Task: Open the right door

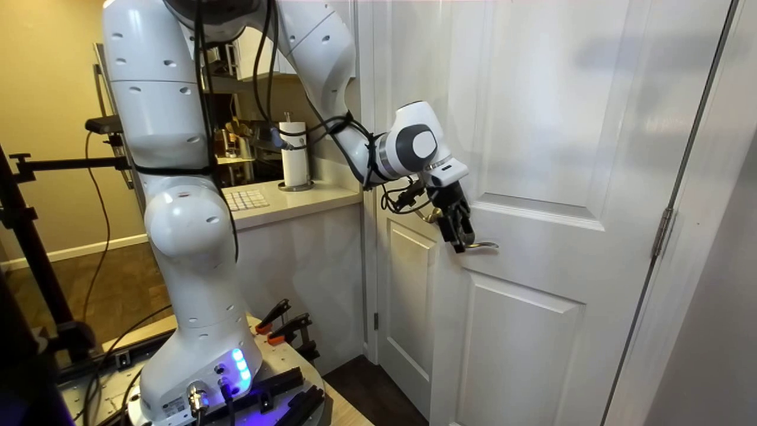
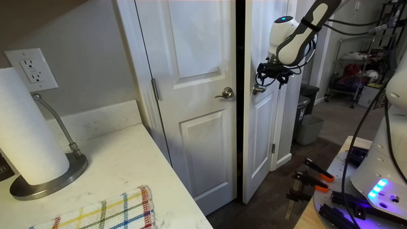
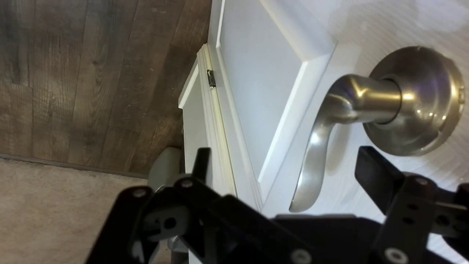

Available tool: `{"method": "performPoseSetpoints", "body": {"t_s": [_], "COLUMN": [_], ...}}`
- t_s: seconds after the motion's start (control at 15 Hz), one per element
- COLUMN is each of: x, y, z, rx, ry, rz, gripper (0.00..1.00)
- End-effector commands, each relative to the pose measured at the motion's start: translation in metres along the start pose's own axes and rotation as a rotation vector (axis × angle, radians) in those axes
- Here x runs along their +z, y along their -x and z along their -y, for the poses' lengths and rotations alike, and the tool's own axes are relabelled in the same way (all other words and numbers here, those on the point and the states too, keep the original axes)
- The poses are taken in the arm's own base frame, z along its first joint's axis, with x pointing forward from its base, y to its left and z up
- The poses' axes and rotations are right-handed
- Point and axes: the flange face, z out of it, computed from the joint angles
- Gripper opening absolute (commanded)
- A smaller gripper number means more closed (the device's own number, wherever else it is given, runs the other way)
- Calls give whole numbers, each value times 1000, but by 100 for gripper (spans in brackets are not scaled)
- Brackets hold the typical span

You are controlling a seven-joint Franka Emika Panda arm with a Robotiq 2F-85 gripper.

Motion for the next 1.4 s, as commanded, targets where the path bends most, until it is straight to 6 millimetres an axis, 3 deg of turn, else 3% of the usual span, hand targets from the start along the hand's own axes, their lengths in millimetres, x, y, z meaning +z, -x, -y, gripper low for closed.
{"method": "performPoseSetpoints", "body": {"t_s": [0.0,0.4,0.67,1.33], "x": [9,29,41,42], "y": [-4,-8,-10,-37], "z": [3,-1,-15,-60], "rx": [-6,6,20,58], "ry": [-35,-67,-42,13], "rz": [-10,-14,-10,-30], "gripper": [100,100,100,100]}}
